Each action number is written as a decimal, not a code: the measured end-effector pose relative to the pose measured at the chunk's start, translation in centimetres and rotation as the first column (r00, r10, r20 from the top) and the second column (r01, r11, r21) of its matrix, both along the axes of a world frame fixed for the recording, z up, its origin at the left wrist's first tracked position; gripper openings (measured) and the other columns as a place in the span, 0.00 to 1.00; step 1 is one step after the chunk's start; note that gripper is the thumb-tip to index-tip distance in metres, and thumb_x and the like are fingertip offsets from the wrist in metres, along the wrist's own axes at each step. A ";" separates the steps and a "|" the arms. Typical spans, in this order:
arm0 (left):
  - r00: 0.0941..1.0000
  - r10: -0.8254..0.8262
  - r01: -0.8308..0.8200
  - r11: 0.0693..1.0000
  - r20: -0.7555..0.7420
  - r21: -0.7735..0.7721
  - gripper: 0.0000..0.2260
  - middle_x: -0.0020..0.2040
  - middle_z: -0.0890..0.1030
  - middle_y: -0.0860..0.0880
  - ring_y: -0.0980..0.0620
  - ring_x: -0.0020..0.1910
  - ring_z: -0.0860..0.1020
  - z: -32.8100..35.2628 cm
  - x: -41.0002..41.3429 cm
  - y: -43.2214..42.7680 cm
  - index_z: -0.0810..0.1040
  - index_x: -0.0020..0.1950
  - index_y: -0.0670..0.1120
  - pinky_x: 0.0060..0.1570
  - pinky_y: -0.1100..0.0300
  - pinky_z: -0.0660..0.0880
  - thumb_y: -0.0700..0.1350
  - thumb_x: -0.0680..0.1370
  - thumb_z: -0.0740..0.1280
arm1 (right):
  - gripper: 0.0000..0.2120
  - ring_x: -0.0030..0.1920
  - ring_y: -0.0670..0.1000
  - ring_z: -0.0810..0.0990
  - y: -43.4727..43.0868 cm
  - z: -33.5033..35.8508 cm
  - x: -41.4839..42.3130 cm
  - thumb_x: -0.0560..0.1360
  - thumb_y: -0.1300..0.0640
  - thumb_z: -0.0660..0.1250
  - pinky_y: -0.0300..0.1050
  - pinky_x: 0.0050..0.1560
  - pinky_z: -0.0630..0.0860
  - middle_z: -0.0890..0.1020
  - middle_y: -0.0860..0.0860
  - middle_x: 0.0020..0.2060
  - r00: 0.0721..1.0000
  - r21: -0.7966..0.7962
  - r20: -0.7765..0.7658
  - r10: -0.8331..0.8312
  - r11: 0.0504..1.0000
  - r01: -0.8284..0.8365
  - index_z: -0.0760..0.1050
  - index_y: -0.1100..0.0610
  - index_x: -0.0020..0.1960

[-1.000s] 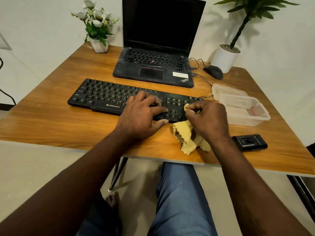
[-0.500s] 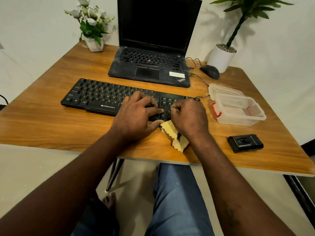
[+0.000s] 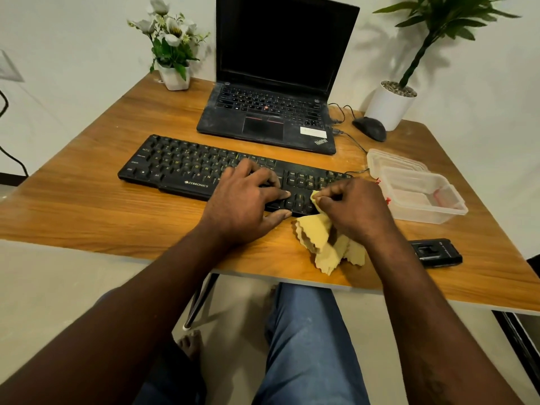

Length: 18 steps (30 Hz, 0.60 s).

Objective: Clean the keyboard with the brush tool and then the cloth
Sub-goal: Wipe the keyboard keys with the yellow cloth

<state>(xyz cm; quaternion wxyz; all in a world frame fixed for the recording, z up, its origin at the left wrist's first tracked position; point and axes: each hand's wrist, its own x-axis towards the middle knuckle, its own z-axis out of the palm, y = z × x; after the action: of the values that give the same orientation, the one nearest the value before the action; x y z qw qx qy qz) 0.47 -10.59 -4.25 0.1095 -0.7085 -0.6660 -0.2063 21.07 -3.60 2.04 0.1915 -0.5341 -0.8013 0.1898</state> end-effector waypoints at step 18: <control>1.000 -0.014 0.014 1.000 -0.019 0.022 0.26 0.66 0.76 0.56 0.48 0.65 0.68 0.0 0.2 -0.1 0.82 0.65 0.56 0.57 0.49 0.68 0.69 0.77 0.60 | 0.06 0.43 0.38 0.81 -5.5 -4.9 3.5 0.77 0.56 0.74 0.33 0.45 0.77 0.86 0.44 0.46 0.969 0.112 -0.246 -0.023 0.992 0.052 0.87 0.51 0.52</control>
<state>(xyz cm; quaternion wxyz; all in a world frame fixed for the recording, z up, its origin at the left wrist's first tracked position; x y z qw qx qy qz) 0.65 -10.65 -4.24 0.1222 -0.7137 -0.6577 -0.2076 24.60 -9.12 -2.89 0.3234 -0.5095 -0.7711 0.2031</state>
